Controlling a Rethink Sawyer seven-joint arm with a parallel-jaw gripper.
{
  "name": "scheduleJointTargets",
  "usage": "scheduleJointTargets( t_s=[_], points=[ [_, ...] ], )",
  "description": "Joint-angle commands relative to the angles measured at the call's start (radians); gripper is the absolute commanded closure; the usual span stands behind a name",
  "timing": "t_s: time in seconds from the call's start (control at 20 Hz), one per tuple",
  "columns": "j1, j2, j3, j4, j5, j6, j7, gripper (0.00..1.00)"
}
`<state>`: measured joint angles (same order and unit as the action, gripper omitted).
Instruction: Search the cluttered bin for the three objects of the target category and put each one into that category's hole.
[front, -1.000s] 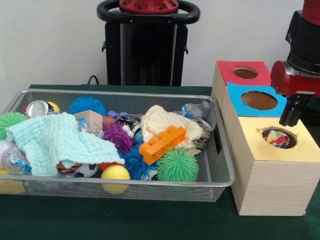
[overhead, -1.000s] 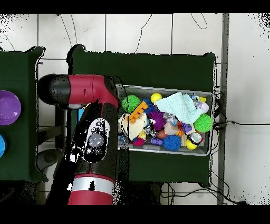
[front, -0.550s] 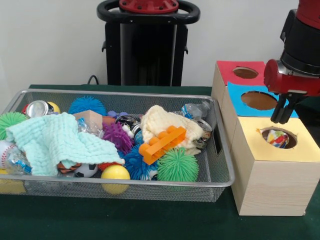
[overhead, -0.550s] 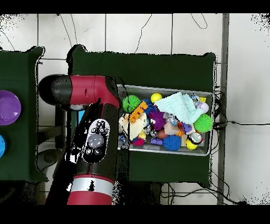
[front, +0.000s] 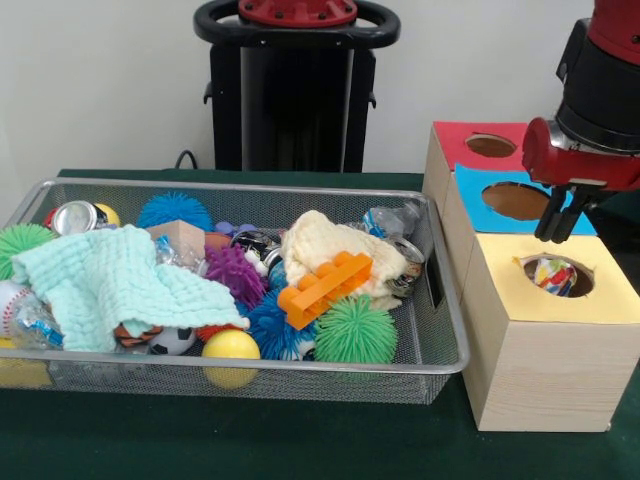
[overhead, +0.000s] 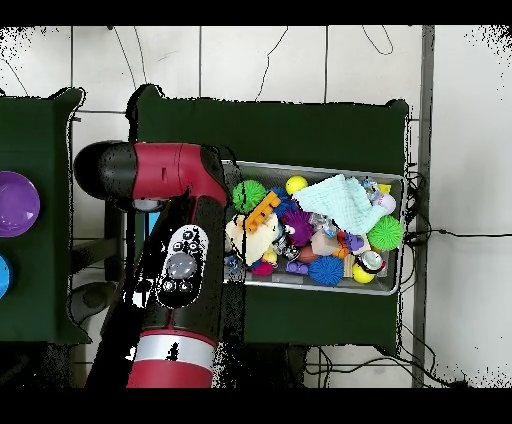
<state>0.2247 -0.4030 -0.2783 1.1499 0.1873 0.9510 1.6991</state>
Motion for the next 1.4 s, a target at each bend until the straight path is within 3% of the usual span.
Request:
scheduleJointTargets(
  t_s=[0.05, 0.55, 0.95, 1.4],
  points=[
    [-0.008, 0.041, 0.024, 0.024, -0.076, 0.086, 0.107, 1.00],
    [-0.007, 0.049, 0.024, 0.023, -0.072, 0.056, 0.107, 1.00],
    [-0.018, 0.059, 0.060, 0.032, -0.045, -0.068, 0.115, 1.00],
    [-0.030, 0.043, 0.095, 0.081, -0.020, -0.137, 0.101, 1.00]
  ],
)
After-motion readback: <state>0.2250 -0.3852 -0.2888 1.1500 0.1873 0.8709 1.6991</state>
